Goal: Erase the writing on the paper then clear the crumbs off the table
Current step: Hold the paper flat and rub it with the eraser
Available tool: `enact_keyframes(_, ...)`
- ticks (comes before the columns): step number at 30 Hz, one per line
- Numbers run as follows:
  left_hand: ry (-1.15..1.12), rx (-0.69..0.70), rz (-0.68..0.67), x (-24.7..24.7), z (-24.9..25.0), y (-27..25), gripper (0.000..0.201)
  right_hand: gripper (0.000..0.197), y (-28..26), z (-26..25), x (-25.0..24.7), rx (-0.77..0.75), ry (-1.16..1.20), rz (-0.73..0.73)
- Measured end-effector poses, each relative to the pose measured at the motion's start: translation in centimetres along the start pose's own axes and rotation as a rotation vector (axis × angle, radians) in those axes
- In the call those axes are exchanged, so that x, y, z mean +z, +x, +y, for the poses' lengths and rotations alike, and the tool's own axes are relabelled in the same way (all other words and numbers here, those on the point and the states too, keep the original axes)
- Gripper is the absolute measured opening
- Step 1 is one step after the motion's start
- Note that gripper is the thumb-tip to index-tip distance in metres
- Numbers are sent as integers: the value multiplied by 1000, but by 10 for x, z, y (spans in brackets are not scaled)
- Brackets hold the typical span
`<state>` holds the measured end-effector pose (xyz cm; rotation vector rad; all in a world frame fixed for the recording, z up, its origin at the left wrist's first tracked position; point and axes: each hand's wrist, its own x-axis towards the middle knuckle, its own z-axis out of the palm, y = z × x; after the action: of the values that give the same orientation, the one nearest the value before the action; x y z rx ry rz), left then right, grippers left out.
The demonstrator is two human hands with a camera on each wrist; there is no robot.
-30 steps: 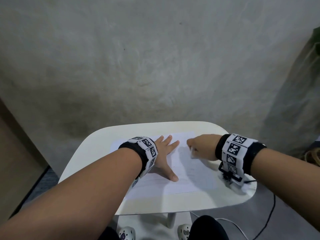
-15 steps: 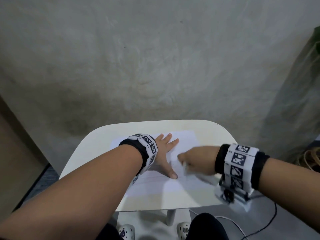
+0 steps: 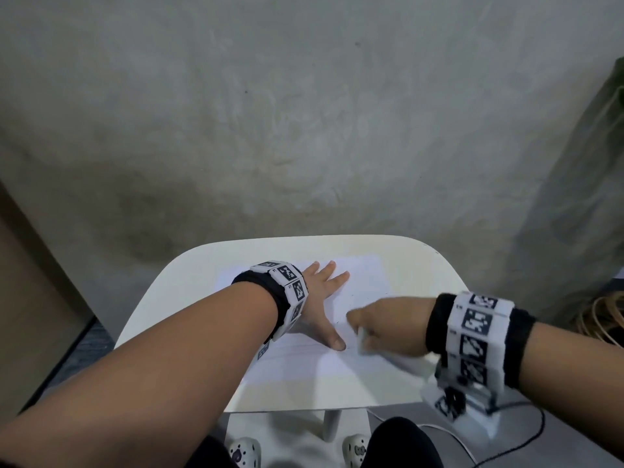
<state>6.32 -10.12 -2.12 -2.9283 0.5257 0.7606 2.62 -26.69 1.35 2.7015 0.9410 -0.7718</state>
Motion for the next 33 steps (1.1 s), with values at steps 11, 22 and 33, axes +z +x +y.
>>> enact_keyframes(11, -5, -21, -10, -1, 2, 0, 128, 4, -5, 12, -3, 65, -29, 86)
enact_keyframes(22, -3, 0, -16, 0, -3, 1, 129, 19, 1, 6, 6, 21, -67, -3)
enact_keyframes(33, -7, 5, -18, -1, -3, 1, 129, 30, 0, 5, 12, -4, -21, -60)
